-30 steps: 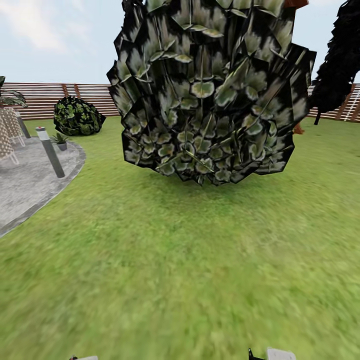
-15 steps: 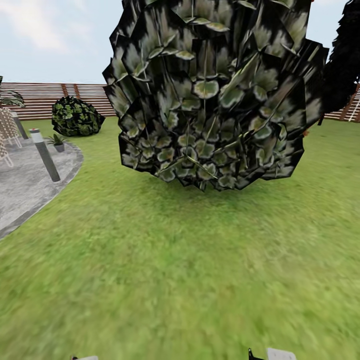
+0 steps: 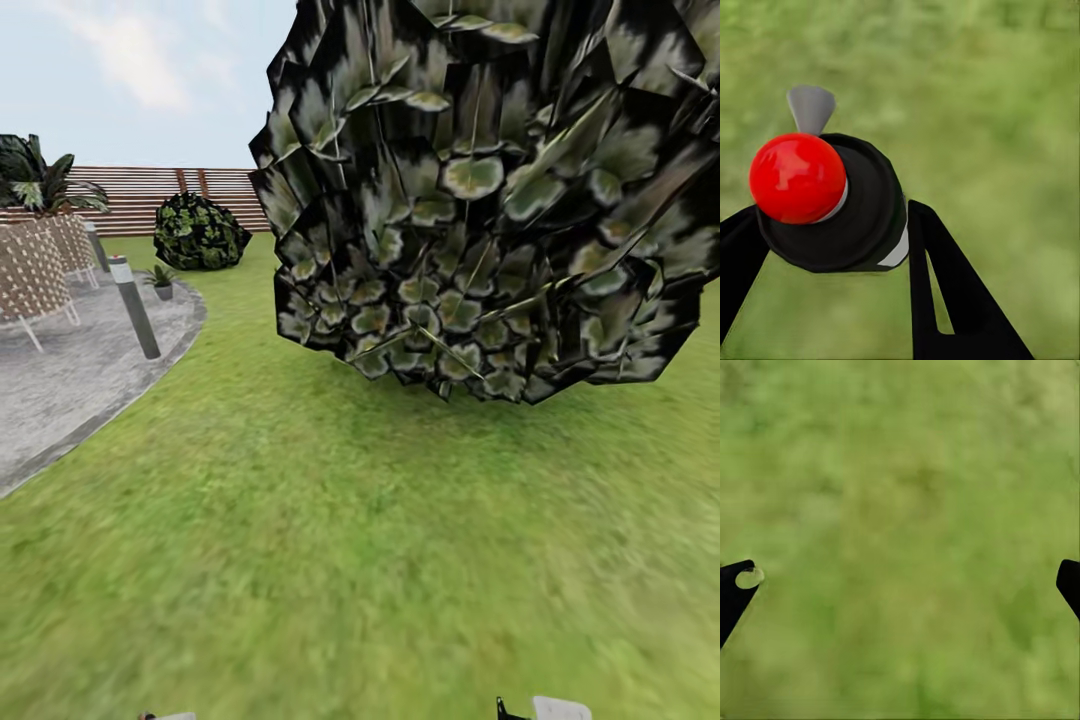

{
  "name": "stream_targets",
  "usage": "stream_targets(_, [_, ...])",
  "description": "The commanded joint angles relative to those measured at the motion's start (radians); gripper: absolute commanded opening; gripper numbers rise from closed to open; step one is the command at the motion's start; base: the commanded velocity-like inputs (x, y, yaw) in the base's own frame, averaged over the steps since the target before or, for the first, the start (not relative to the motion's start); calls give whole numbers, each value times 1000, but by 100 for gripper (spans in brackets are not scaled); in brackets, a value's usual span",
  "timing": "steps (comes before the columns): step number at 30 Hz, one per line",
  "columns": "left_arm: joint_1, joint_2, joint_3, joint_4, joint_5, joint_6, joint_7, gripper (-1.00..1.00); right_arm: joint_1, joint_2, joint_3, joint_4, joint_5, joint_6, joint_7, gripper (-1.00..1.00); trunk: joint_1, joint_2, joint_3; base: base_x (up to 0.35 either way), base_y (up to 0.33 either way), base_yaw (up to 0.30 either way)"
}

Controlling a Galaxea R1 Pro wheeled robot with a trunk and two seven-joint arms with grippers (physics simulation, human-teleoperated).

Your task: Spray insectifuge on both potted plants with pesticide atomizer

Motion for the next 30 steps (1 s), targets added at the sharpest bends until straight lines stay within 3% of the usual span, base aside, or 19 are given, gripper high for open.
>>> stream_targets(1, [-1,0,5,1,-11,-3,5,-100,0,0,9,0,-5,-2,-4,100,0,0,-1,340,0,275])
stream_targets(30, [-1,0,5,0,-11,-3,5,-100,0,0,9,-1,-5,-2,-4,100,0,0,-1,340,0,276])
